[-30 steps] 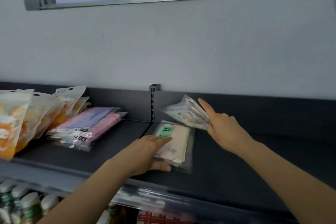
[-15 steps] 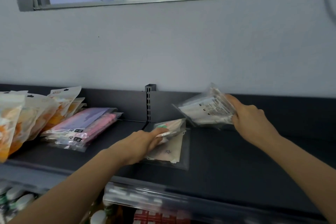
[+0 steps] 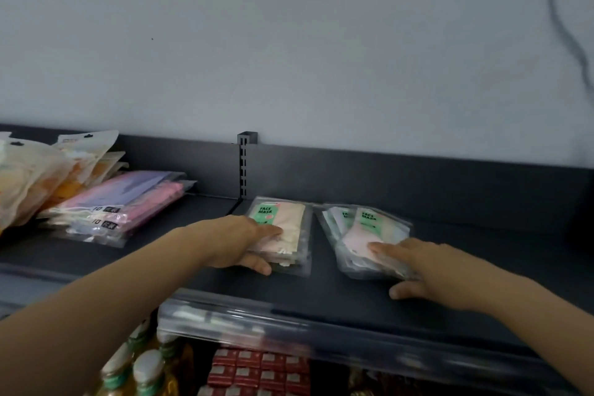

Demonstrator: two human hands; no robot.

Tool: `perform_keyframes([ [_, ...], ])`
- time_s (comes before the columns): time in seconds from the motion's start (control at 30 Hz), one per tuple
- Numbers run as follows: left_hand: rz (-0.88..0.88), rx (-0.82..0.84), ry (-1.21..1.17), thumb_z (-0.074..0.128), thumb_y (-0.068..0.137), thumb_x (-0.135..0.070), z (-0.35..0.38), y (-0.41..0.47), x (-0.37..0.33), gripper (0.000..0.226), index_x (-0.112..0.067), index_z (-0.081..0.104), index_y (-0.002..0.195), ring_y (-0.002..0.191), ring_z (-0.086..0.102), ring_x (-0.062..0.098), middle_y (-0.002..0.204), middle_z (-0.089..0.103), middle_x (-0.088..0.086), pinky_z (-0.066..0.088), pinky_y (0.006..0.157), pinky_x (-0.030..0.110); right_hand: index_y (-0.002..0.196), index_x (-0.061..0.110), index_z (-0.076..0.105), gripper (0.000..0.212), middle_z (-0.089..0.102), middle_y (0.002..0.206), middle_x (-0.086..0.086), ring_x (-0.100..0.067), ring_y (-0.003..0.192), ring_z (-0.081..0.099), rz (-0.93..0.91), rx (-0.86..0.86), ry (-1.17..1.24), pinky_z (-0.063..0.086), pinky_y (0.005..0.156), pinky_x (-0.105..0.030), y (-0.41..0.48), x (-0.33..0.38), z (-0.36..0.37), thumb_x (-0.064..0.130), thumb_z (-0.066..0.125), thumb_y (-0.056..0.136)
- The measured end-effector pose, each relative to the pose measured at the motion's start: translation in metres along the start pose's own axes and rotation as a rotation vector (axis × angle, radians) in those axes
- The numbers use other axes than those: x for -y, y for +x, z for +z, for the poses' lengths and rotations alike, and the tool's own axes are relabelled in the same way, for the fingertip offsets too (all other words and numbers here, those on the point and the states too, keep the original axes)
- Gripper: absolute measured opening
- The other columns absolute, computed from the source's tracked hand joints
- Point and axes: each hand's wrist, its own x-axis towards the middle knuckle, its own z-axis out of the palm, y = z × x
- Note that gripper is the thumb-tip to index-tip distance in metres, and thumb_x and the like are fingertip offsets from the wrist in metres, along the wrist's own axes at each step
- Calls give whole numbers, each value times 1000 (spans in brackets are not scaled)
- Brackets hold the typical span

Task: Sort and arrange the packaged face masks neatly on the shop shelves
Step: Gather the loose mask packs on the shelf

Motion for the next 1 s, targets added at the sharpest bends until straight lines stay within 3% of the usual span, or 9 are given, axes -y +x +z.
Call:
perform_keyframes([
  [0.23,28,-133,271,33,96,-48,6,-3,-8,56,-29,21,147,113,55,31,130,55,11,43,95,37,146,45,5,72,10,155,14,-11,141,18,-128,-367,84,25,113,-32,-3,16,-7,53,49,90],
  [0.33,11,-133,325,38,94,-35,3,-2,-14,56,-27,20,146,104,57,31,123,57,11,45,87,37,148,39,3,91,4,157,12,-13,143,13,-100,-299,139,23,113,-31,7,25,-1,56,61,80],
  [0.4,-18,-130,322,41,92,-28,2,-2,-16,60,-27,17,147,107,55,31,128,53,10,44,86,38,147,41,1,100,4,157,13,-15,143,15,-85,-206,206,27,112,-37,15,28,3,56,68,74],
  [0.5,-77,-141,279,43,92,-23,5,-2,-14,60,-32,18,146,118,49,29,139,45,5,43,88,39,147,42,5,98,13,156,13,-18,140,24,-64,-128,281,29,111,-39,24,25,4,51,70,75],
  [0.63,-75,-386,267,44,95,-26,4,-1,-18,47,-31,34,140,118,49,27,137,44,1,45,88,41,148,38,6,75,16,155,7,-23,135,33,-105,-167,117,35,108,-39,29,29,4,42,54,90],
  [0.7,-20,-572,261,58,86,-19,-1,3,-22,45,-27,49,129,101,60,28,118,59,2,51,76,40,148,35,7,70,18,153,4,-25,134,33,-82,-265,65,37,105,-40,31,35,6,25,49,93],
  [0.77,-20,-658,201,65,77,-13,-7,6,-27,49,-25,54,124,86,64,28,103,64,2,54,64,38,148,33,11,73,24,152,1,-24,135,31,-34,-406,42,34,106,-40,34,37,6,12,48,89],
  [0.87,-120,-540,149,52,90,-22,-10,13,-38,40,-28,48,129,106,57,29,120,57,3,49,82,39,146,31,23,63,34,146,4,-19,129,39,86,-565,77,37,102,-32,40,36,3,18,49,90],
  [1.0,-203,-322,126,41,95,-15,7,20,-46,45,-28,34,138,116,52,33,136,46,9,44,91,44,140,27,34,50,45,137,1,-20,117,49,152,-575,73,41,90,-29,37,36,-2,15,45,93],
])
